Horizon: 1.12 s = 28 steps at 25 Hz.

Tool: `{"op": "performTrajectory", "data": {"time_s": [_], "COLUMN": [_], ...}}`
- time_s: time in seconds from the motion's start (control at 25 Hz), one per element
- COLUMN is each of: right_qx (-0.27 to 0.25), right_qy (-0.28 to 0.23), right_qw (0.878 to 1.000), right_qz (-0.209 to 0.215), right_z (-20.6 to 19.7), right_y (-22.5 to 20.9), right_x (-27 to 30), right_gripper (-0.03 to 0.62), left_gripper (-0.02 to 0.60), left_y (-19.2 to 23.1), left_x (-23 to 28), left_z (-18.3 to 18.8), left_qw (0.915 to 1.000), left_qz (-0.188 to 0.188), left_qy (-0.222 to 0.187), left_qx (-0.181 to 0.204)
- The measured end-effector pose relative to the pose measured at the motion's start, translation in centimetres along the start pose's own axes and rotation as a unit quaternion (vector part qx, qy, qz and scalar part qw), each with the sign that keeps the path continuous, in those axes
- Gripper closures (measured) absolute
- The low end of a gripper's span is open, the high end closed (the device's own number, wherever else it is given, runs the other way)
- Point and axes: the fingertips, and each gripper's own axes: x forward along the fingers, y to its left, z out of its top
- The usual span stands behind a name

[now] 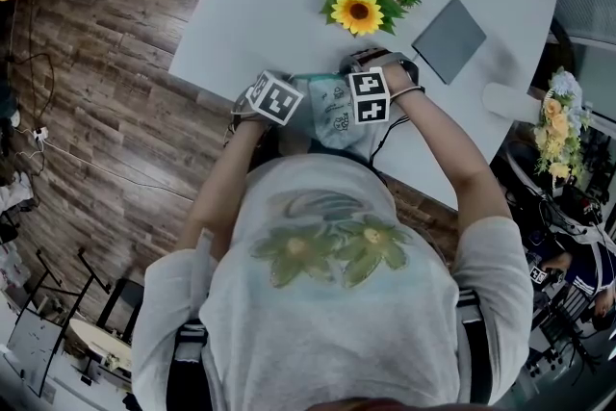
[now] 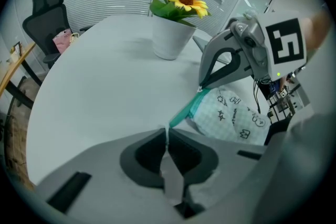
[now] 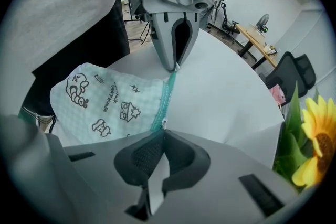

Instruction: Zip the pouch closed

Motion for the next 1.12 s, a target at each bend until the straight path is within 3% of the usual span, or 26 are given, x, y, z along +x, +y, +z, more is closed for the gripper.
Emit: {"op": "performTrajectory", "data": {"time_s": [0.84, 1.12], "right_qx": [0.032, 0.013], "right_qy": [0.015, 0.033], "right_qw": [0.999, 0.999], "right_qz": [-0.009, -0.011], "right_z": [-1.2, -1.4], "right_y": [0.2, 0.2], "right_x": [-0.4, -0.4], "right_gripper": [0.579, 0.579], "left_gripper": [0.563, 0.563], "left_y": [-0.1, 0.0], "left_x": [0.0, -0.1], "left_z": [0.0, 0.0], "left_qw": [1.0000, 1.0000], "left_qz": [0.003, 0.004], "left_qy": [-0.002, -0.001], "left_qx": [-0.002, -0.001]}}
